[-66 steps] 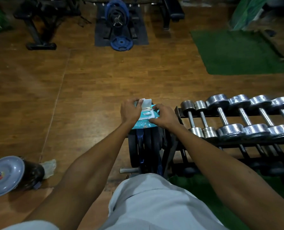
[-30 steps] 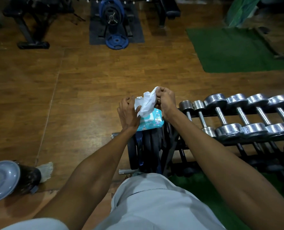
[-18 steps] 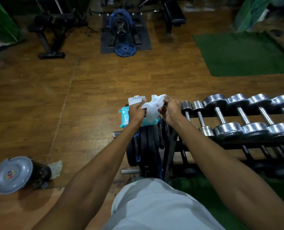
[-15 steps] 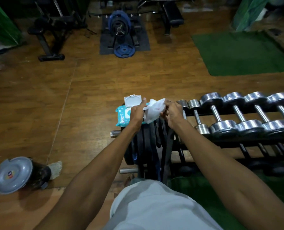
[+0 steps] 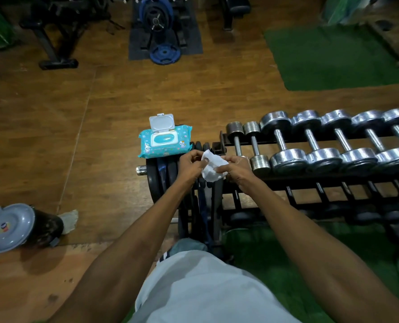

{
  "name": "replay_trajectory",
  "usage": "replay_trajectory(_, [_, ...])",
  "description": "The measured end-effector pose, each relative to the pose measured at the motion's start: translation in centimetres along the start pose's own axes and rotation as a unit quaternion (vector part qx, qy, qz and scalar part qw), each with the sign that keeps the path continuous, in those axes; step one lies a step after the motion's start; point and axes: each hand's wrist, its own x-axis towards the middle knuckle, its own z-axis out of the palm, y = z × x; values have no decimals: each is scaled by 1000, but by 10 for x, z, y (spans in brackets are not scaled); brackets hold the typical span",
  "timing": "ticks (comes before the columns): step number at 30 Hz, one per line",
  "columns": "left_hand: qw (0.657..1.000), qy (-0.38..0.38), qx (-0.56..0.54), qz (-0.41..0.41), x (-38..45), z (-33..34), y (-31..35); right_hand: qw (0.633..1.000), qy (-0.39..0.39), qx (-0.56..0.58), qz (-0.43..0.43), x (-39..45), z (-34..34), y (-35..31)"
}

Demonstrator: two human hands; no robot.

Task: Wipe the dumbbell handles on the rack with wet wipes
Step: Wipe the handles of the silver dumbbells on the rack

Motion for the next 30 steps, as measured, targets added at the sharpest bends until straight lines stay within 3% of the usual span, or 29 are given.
replay_trajectory(7, [997,-78,19,-9,19,6,0,998,44,47,20,4,-13,-4])
replay_trajectory(11, [997,-66,-21,-35,37,16,6,988,44,144,39,12,-28,-24])
replay_trajectory(23, [993,-89,-29,-76,73,57,-2,986,127,88,66,38,-51,-20])
replay_trajectory(30, [986,-42,-55,-149,89,83,-4,987,127,52,81,81,-72,-22])
